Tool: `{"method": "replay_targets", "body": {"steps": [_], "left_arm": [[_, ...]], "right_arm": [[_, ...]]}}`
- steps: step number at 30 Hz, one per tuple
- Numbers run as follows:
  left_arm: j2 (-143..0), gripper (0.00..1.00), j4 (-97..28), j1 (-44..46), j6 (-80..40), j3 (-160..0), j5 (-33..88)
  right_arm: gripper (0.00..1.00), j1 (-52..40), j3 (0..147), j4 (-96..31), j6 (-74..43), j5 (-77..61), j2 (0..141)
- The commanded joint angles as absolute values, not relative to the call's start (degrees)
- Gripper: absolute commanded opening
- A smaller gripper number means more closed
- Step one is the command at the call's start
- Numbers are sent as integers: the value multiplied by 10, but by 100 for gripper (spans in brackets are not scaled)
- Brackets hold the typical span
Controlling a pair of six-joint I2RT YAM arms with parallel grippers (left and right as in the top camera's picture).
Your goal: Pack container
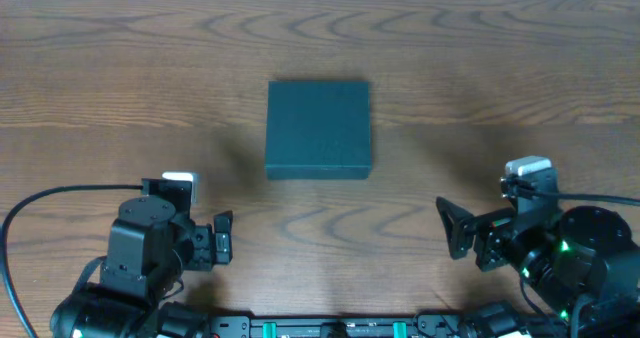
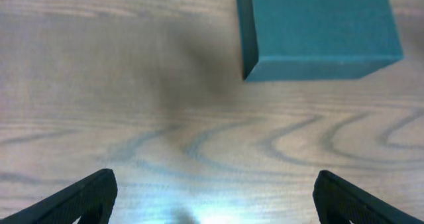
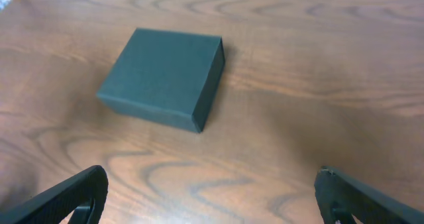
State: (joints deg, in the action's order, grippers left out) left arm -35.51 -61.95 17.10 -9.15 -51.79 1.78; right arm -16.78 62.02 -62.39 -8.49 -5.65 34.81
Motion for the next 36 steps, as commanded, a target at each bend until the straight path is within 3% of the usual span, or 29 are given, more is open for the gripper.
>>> {"method": "replay_targets", "body": {"steps": [1, 25, 36], "left_arm": [[-354, 95, -631, 173, -94, -518, 24], [-354, 95, -632, 173, -94, -517, 24], [-354, 95, -632, 173, -94, -518, 24]], "right_arm": [[99, -166, 618, -633, -81, -67, 348], [99, -165, 606, -652, -49, -28, 340], [99, -139, 414, -592, -36, -32, 124]]}}
